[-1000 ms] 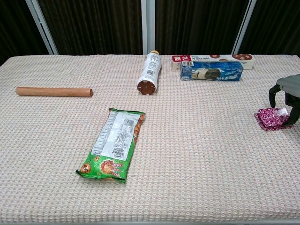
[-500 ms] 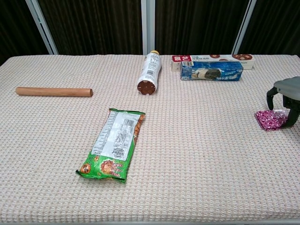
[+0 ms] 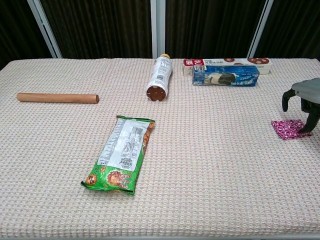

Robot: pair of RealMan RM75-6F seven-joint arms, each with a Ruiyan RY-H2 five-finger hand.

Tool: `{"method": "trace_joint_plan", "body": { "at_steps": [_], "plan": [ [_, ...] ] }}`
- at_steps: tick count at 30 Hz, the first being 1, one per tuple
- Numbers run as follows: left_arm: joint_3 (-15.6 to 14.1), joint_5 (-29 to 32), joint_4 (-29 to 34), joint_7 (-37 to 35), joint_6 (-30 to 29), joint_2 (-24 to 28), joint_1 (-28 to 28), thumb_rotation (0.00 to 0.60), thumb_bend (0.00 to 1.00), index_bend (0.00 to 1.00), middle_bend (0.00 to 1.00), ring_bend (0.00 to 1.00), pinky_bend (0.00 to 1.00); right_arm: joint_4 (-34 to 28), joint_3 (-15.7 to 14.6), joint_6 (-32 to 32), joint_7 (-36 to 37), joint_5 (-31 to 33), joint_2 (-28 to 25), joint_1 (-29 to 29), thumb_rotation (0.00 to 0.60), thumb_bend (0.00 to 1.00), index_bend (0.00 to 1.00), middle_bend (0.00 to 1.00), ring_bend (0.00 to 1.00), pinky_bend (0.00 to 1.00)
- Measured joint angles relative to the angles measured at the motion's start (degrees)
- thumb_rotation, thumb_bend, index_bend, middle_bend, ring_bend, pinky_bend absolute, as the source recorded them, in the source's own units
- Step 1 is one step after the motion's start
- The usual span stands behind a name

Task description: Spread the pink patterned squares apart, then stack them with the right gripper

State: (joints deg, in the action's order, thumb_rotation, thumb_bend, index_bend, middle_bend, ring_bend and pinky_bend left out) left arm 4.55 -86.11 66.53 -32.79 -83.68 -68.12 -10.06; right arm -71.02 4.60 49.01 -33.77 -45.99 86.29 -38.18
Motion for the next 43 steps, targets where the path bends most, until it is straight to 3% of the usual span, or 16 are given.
{"method": "trace_joint_plan", "body": {
  "at_steps": [7,10,13,16,20,23,26,32,43],
  "plan": [
    [-0.03,-0.3,0.53,0.49,0.0,0.07,-0.22,0.6,0.06,0.23,0.23,0.17,0.26,-6.88,2.61,5.35,4.4,-4.3,-3.54,0.8,0.458,0.0,0.37,1.0,1.0,0.94],
    [-0.12,-0.36,0.55,0.62,0.14,0.05,-0.28,0.6,0.06,0.23,0.23,0.16,0.26,-7.93,3.98,8.84,9.58,-8.05,-4.21,1.91,0.428,0.0,0.37,0.98,0.91,0.86],
    [-0.18,-0.3,0.45,0.7,0.36,-0.05,-0.33,0.6,0.06,0.23,0.23,0.16,0.26,-8.3,5.19,12.72,16.4,-12.8,-4.85,3.31,0.404,0.0,0.36,0.77,0.68,0.77],
    [-0.28,-0.23,0.29,0.97,0.65,-0.22,-0.36,0.6,0.06,0.23,0.23,0.16,0.26,-8.32,6.01,17.37,23.03,-18.48,-5.95,5.12,0.35,0.0,0.31,0.51,0.38,0.71],
    [-0.42,-0.13,-0.08,1.42,1.04,-0.5,-0.43,0.6,0.06,0.23,0.23,0.16,0.26,-8.13,5.76,23.4,27.15,-24.66,-8.32,8.85,0.241,0.0,0.21,0.31,0.16,0.48],
    [-0.51,-0.25,-0.44,1.84,1.14,-0.68,-0.54,0.6,0.06,0.23,0.23,0.16,0.26,-7.89,4.1,25.45,27.76,-26.92,-9.68,11.41,0.192,0.0,0.13,0.2,0.06,0.31],
    [-0.64,-0.4,-0.69,2.23,1.13,-0.84,-0.58,0.6,0.06,0.23,0.23,0.16,0.26,-7.26,2.61,27.4,27.8,-28.31,-10.07,13.65,0.175,0.0,0.07,0.13,0.01,0.26],
    [-0.86,-0.76,-0.64,2.74,0.63,-0.69,-0.41,0.6,0.06,0.23,0.23,0.16,0.26,-4.17,1.11,31.37,29.29,-30.89,-10.02,17.34,0.162,0.0,0.04,0.11,0.0,0.23],
    [-1.11,-1.57,1.76,4.51,0.4,0.2,-0.72,0.6,0.06,0.23,0.23,0.16,0.26,-4.11,1.76,33.1,31.52,-32.31,-11.31,19.98,0.17,0.0,0.04,0.1,0.0,0.23]
  ]
}}
